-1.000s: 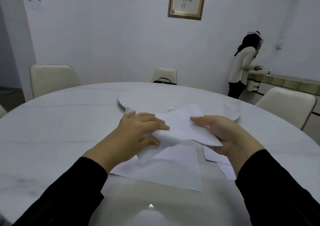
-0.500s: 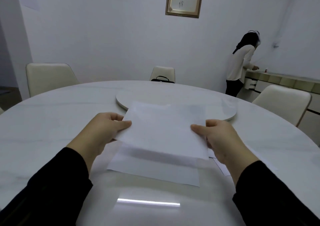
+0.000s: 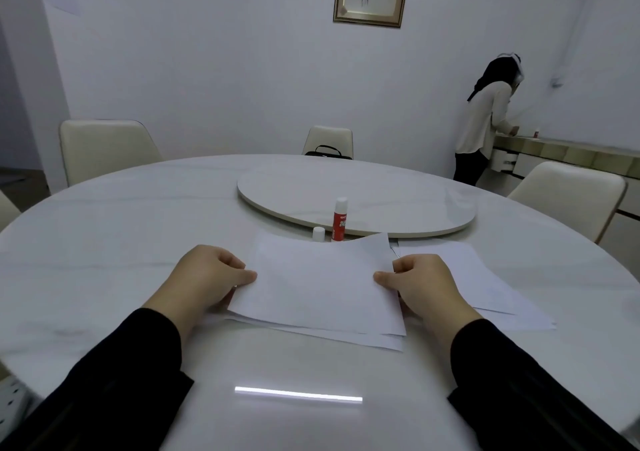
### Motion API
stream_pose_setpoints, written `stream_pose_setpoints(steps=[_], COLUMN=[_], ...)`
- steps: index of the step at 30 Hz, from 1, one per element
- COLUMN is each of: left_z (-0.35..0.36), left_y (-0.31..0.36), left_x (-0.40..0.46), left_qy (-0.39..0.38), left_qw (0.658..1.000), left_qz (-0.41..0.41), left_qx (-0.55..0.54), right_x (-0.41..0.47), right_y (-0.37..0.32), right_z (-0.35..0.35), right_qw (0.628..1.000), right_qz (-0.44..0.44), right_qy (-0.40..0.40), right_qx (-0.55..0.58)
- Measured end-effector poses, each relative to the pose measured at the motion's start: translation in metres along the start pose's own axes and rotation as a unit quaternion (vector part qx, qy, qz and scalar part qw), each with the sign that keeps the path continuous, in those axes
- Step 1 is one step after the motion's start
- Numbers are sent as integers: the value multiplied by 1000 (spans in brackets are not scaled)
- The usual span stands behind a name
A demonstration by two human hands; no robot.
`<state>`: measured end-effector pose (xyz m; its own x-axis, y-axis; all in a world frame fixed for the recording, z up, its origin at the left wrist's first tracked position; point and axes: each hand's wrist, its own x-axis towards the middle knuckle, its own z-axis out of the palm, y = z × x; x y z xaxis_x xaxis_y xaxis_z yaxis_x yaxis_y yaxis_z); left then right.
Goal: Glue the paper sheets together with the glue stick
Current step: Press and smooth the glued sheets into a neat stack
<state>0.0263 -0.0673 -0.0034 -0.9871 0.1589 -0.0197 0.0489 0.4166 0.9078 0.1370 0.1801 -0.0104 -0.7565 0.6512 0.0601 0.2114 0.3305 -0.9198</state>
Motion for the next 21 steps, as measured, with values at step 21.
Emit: stream_pose_setpoints(steps=[21], left_z=[3], left_y=[-5], left_x=[7], left_qy=[-13], left_qw=[998], left_qz=[8], left_qx=[59], right_x=[8], right_y=[7], right_z=[1], right_qw=[999], right_qz=[33], right_qy=[-23], right_qx=[4])
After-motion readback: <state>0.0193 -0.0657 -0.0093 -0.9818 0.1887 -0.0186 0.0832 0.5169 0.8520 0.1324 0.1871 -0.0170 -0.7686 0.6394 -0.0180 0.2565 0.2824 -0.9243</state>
